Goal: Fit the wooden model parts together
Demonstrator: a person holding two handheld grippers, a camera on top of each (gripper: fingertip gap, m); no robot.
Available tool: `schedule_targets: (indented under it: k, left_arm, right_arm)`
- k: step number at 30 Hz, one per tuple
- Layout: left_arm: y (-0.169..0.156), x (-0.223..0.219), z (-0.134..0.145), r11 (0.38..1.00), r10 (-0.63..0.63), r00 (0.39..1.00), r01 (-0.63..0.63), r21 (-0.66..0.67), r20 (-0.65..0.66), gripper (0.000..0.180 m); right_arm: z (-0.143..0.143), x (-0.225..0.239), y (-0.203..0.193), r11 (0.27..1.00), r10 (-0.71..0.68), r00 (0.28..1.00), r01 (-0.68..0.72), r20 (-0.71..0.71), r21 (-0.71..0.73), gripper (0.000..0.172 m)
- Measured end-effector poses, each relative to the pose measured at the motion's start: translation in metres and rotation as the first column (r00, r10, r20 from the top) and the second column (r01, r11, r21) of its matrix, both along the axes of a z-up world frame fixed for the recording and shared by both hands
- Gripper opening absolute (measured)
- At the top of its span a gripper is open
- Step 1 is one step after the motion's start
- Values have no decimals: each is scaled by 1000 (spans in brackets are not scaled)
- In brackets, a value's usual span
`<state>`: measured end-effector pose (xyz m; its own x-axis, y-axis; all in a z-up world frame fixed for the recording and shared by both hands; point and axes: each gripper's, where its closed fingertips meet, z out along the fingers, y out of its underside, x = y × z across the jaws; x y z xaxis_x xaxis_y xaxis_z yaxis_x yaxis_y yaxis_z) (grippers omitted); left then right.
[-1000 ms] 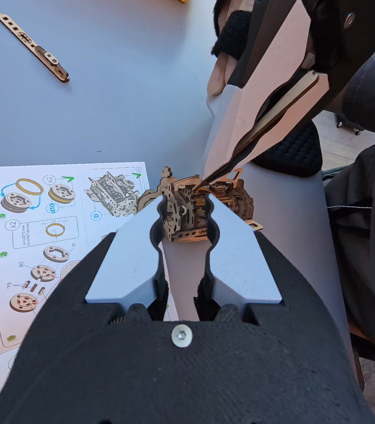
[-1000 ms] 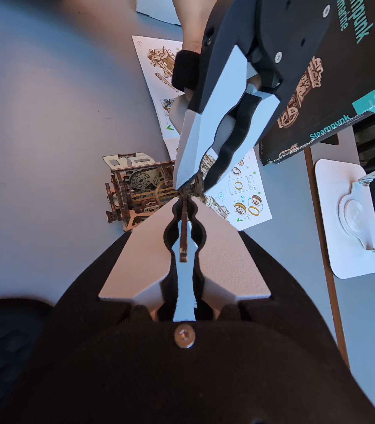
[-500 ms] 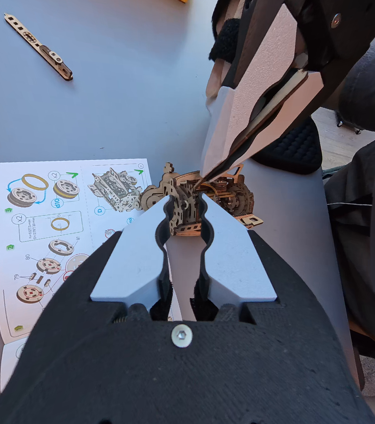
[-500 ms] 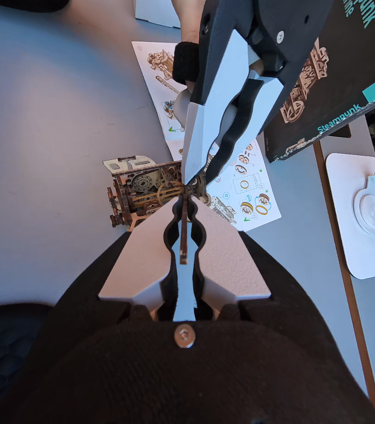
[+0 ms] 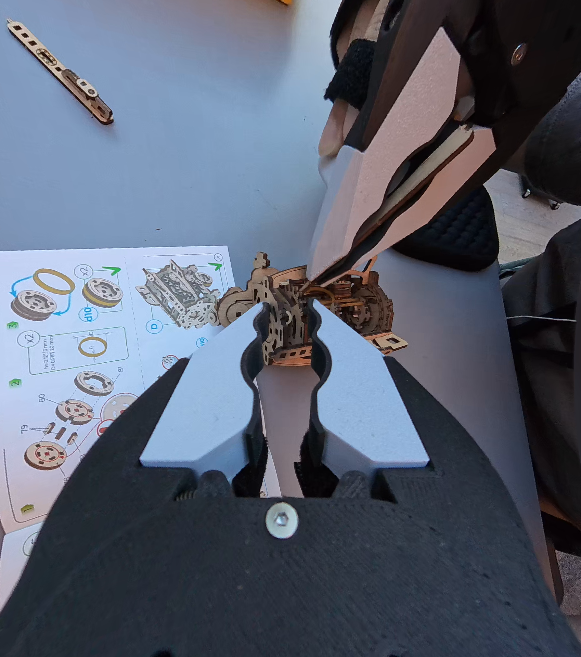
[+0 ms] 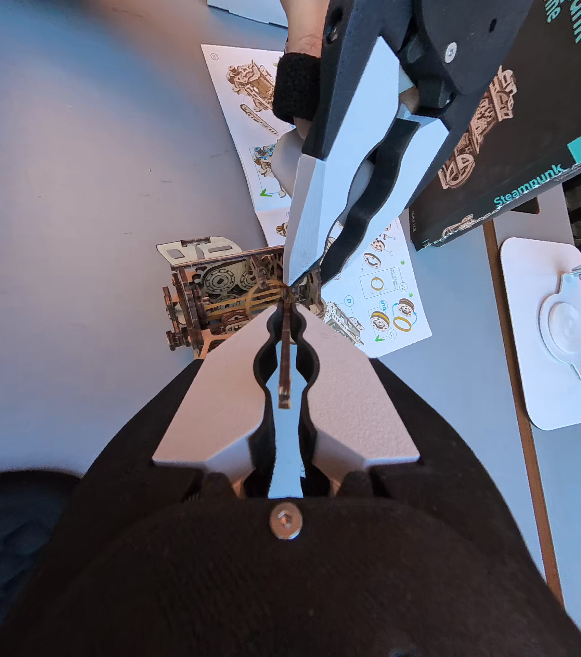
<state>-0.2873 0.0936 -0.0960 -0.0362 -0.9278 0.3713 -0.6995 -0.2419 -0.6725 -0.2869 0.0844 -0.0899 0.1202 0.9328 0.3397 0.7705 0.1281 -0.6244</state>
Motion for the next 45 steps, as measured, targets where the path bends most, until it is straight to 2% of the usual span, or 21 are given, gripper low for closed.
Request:
schedule_targets:
  k: [13,24,38,45]
  left_arm:
    - [0,1,0,1000,2,1000,-2,2,4,18]
    - [0,1,0,1000,3,1000,-3,1,5,18]
    - [0,1,0,1000,3,1000,-4,5,7,18]
    - [0,2,0,1000,5,1000,-5,-1,11,18]
  right_arm:
    - [1,-2,1,1000,2,1000,-2,-29,-13,1]
    - [0,0,3,986,-54,994,38,-98,-162,1]
    - [-1,-1,2,994,-64,998,61,-27,-91,1]
    - [0,1,3,982,-94,994,82,-61,-173,1]
